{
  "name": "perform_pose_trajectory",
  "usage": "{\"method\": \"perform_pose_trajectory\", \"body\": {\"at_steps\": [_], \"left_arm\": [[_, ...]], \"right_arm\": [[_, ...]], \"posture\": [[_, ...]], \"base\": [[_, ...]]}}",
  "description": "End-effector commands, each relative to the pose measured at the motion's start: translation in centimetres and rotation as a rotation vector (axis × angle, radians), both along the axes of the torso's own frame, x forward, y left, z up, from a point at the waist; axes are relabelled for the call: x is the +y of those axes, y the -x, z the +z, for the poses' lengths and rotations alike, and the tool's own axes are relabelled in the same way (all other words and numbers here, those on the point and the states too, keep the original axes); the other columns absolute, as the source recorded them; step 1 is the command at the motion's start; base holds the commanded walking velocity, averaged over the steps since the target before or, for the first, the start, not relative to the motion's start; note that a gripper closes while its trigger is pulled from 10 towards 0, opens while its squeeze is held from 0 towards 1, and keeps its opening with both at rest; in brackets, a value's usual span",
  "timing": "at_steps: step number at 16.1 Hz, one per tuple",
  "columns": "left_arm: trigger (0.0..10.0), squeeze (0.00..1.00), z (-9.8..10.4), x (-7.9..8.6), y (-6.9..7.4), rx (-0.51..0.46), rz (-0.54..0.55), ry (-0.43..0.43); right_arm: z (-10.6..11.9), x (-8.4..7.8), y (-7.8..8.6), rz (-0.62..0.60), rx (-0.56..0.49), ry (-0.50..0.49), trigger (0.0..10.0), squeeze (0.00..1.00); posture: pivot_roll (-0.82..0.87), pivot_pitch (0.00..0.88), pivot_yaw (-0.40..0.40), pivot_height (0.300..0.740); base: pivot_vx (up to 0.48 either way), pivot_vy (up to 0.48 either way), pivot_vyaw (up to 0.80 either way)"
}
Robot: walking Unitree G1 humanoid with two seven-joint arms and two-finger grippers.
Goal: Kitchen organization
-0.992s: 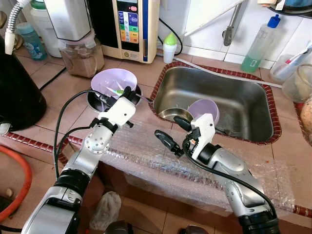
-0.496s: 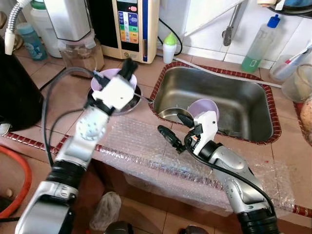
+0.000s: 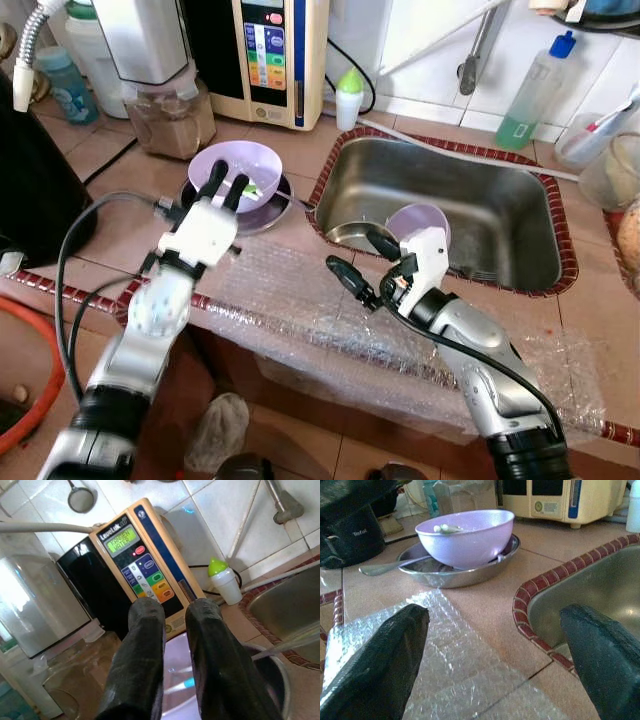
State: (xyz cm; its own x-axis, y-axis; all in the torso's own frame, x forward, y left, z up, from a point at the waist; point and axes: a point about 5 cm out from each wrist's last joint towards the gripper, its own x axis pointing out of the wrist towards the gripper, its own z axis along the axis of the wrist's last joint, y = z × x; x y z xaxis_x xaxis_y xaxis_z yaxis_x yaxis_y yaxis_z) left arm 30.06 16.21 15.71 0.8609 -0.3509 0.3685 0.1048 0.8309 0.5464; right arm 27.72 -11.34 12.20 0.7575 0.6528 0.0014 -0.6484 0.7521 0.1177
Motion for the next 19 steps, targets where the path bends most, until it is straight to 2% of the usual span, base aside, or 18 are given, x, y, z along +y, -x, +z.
{"method": "perform_pose_trajectory", "body": {"at_steps": [1, 3, 7, 11, 17, 18, 19], "left_arm": [[10.0, 1.0, 0.4, -0.4, 0.4, -0.036, -0.012, -0.002], [10.0, 1.0, -0.5, -0.5, 1.0, -0.012, -0.008, -0.002], [10.0, 1.0, -2.1, -0.8, 0.8, 0.064, -0.048, -0.043], [10.0, 1.0, -2.5, -0.4, -0.6, 0.092, -0.046, -0.104], [10.0, 1.0, -2.8, -0.8, -2.1, 0.124, -0.064, -0.195], [10.0, 0.0, -3.0, -0.8, -2.5, 0.14, -0.06, -0.218], [10.0, 0.0, -3.1, -0.8, -2.9, 0.151, -0.054, -0.228]], "right_arm": [[0.1, -0.1, 0.1, -0.012, -0.005, 0.003, 10.0, 0.0], [0.0, 0.0, 0.2, -0.01, 0.0, 0.003, 10.0, 0.0], [-0.2, 0.1, 0.6, -0.002, 0.01, 0.006, 10.0, 0.0], [-0.2, -0.1, 0.8, -0.008, 0.011, 0.009, 10.0, 0.0], [-0.1, -0.2, 1.0, -0.014, 0.011, 0.011, 10.0, 0.0], [-0.1, -0.2, 1.0, -0.016, 0.012, 0.012, 10.0, 0.0], [-0.1, -0.2, 1.1, -0.017, 0.013, 0.012, 10.0, 0.0]], "posture": [[-0.05, 0.009, 0.01, 0.74], [-0.05, 0.02, 0.007, 0.74], [-0.06, 0.032, 0.007, 0.74], [-0.07, 0.036, 0.014, 0.74], [-0.09, 0.044, 0.019, 0.74], [-0.09, 0.045, 0.021, 0.74], [-0.1, 0.046, 0.023, 0.74]], "base": [[0.0, 0.0, 0.0], [0.0, 0.0, 0.0], [0.0, 0.0, 0.0], [0.0, 0.0, 0.0], [0.0, 0.0, 0.0], [0.0, 0.0, 0.0], [0.0, 0.0, 0.0]]}}
